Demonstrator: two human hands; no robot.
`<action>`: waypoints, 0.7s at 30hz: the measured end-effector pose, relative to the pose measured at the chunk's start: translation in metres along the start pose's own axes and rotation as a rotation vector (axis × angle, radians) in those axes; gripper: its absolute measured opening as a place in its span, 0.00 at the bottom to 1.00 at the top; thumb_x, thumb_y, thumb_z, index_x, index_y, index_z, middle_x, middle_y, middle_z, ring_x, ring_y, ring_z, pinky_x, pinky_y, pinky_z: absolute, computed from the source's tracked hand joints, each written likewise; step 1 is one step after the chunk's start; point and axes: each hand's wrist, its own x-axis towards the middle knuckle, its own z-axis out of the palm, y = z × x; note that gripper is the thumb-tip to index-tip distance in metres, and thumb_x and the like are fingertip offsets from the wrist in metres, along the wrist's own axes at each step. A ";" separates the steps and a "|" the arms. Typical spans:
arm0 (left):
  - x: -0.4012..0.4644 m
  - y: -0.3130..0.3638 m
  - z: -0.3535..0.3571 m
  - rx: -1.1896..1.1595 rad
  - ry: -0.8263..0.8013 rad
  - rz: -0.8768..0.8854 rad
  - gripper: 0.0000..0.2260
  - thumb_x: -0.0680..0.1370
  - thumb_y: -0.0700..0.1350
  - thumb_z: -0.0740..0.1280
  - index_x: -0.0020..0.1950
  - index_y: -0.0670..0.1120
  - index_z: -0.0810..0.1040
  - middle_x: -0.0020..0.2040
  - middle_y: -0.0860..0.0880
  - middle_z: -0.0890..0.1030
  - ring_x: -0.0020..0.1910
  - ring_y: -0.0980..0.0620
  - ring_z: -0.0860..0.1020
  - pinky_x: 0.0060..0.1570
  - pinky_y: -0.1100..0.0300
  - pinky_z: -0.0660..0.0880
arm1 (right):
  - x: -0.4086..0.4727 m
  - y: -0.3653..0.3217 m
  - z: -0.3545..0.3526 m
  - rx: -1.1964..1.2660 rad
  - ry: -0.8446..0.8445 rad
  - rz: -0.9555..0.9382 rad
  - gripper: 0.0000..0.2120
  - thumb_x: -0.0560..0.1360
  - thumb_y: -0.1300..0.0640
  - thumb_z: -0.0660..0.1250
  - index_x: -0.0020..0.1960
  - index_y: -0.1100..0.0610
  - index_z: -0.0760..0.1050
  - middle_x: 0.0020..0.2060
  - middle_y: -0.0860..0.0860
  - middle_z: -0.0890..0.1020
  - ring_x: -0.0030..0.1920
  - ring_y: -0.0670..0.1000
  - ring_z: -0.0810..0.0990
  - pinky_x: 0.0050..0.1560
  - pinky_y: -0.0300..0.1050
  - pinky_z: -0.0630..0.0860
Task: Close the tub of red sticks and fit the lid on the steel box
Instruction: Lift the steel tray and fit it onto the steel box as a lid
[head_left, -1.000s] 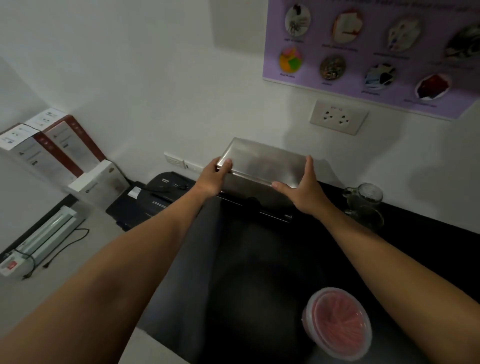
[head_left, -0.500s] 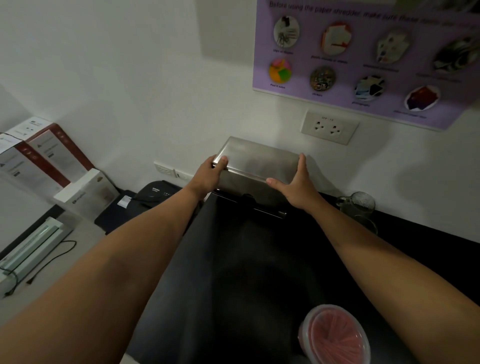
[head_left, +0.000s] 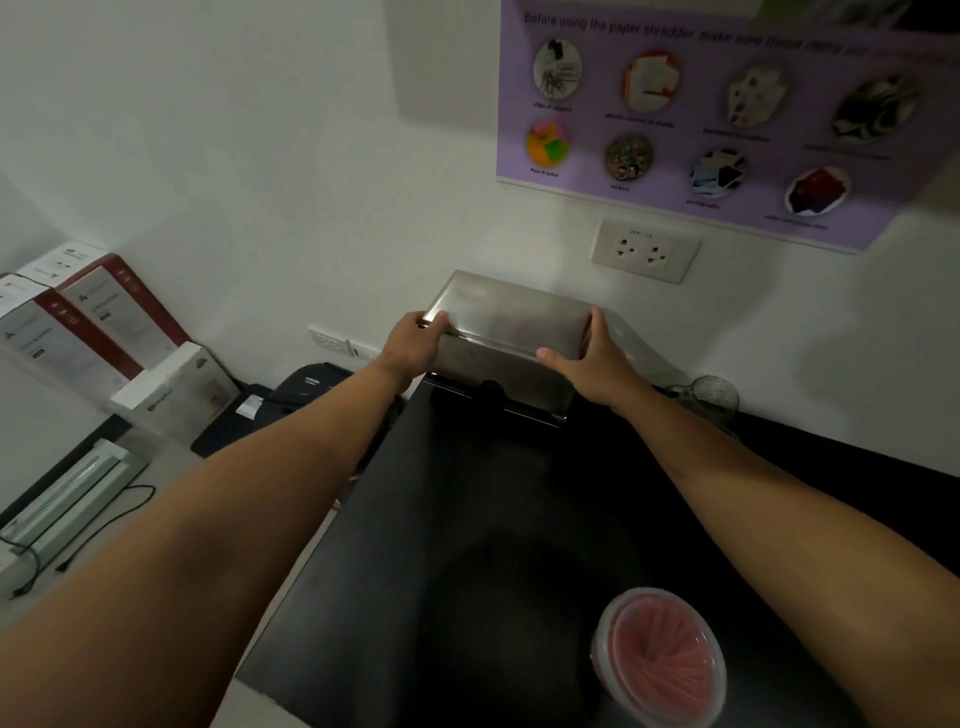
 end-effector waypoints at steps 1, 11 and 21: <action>-0.004 0.000 -0.002 0.015 -0.003 -0.003 0.14 0.84 0.52 0.66 0.61 0.45 0.82 0.50 0.52 0.82 0.53 0.49 0.80 0.43 0.69 0.72 | -0.003 -0.001 -0.005 -0.037 -0.004 -0.005 0.55 0.74 0.40 0.76 0.86 0.54 0.44 0.83 0.54 0.61 0.80 0.55 0.65 0.71 0.44 0.62; -0.091 0.003 -0.032 -0.038 -0.120 -0.070 0.23 0.84 0.49 0.68 0.77 0.44 0.72 0.65 0.45 0.82 0.53 0.47 0.82 0.52 0.53 0.79 | -0.078 0.001 -0.053 -0.288 -0.256 -0.185 0.33 0.77 0.40 0.72 0.79 0.47 0.68 0.75 0.51 0.75 0.66 0.50 0.80 0.61 0.46 0.73; -0.189 -0.013 -0.040 -0.117 -0.254 -0.040 0.05 0.84 0.49 0.68 0.60 0.55 0.79 0.60 0.50 0.86 0.58 0.46 0.86 0.66 0.48 0.80 | -0.173 0.008 -0.065 -0.222 -0.439 -0.230 0.29 0.79 0.46 0.73 0.77 0.45 0.69 0.69 0.45 0.78 0.60 0.41 0.83 0.65 0.47 0.79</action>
